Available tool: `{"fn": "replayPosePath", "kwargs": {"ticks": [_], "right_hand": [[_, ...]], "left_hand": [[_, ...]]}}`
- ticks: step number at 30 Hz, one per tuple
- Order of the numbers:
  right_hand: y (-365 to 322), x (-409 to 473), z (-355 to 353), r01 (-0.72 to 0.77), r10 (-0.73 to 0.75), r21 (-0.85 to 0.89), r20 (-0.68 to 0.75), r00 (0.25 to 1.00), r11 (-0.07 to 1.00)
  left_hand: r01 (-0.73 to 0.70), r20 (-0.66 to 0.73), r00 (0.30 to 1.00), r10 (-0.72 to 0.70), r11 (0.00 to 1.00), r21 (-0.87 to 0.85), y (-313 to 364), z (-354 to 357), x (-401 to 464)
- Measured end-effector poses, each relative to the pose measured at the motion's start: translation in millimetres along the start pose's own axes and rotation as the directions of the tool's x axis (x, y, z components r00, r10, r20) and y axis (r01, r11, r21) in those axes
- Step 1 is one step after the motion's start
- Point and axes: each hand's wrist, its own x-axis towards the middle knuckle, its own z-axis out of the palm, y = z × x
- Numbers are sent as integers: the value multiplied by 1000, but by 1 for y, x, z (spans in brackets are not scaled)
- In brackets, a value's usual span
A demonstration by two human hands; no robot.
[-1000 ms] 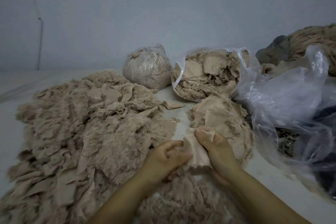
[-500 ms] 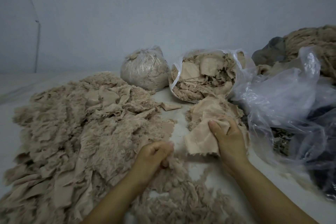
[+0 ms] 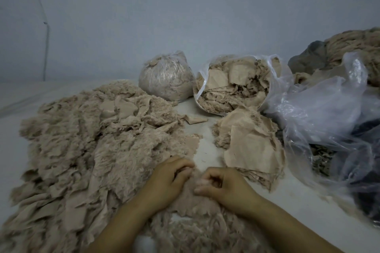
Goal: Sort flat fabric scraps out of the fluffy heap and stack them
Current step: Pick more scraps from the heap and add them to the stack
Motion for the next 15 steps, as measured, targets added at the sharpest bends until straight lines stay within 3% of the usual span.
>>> {"fn": "replayPosePath", "kwargs": {"ticks": [3, 5, 8, 12, 15], "right_hand": [[0, 4, -8, 57, -19, 137, -267, 964, 989], [0, 6, -14, 80, 9, 200, -409, 913, 976], [3, 9, -24, 98, 68, 275, -536, 842, 957], [4, 7, -26, 175, 16, 403, -428, 903, 898], [6, 6, -21, 213, -79, 415, -317, 945, 885]], "left_hand": [[94, 82, 993, -83, 986, -138, 3, -5, -1], [90, 157, 985, -70, 988, -126, 4, -7, -2], [128, 73, 990, -117, 975, -180, 0, -8, 0], [226, 78, 973, -217, 830, -510, 7, -14, 1], [281, 114, 957, -265, 766, -578, 10, -8, 1]]}}
